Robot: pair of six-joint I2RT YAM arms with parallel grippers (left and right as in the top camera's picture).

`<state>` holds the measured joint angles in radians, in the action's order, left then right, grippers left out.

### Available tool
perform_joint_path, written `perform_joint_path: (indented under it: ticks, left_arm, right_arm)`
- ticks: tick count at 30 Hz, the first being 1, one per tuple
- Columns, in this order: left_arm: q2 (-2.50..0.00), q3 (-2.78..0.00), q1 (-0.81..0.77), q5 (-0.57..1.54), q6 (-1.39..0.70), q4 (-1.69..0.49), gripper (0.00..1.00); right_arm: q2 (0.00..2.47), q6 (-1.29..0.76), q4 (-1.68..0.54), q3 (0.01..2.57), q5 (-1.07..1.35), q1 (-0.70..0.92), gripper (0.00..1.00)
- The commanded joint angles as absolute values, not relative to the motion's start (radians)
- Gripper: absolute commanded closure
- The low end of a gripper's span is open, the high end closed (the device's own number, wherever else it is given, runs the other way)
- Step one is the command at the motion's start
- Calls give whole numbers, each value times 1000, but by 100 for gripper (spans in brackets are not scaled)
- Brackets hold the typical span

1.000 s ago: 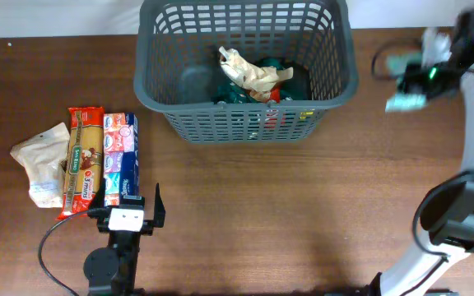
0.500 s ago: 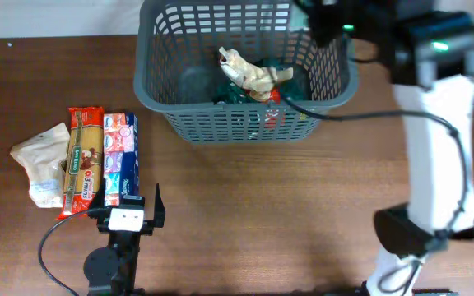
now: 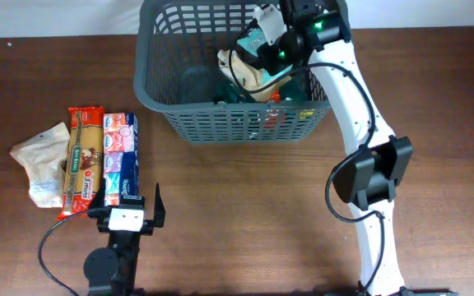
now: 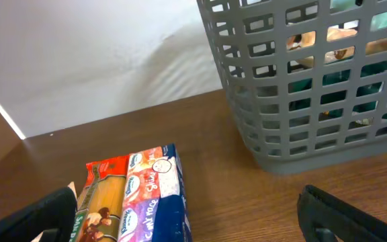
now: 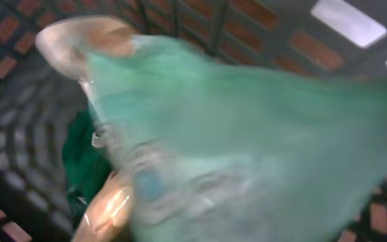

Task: Pack container
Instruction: 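Move the mint packet over the basket and drop it in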

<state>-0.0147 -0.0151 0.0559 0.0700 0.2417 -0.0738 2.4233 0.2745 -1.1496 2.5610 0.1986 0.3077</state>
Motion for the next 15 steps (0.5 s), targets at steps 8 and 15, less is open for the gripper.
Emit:
perform_joint_path:
  ticks: [8, 15]
  left_arm:
    - [-6, -9, 62, 63, 233, -76, 1]
    - [-6, -9, 62, 63, 233, -76, 1]
  right_arm:
    - [2177, 181, -1177, 2741, 141, 252, 12]
    - [2017, 56, -1204, 2745, 142, 31, 4]
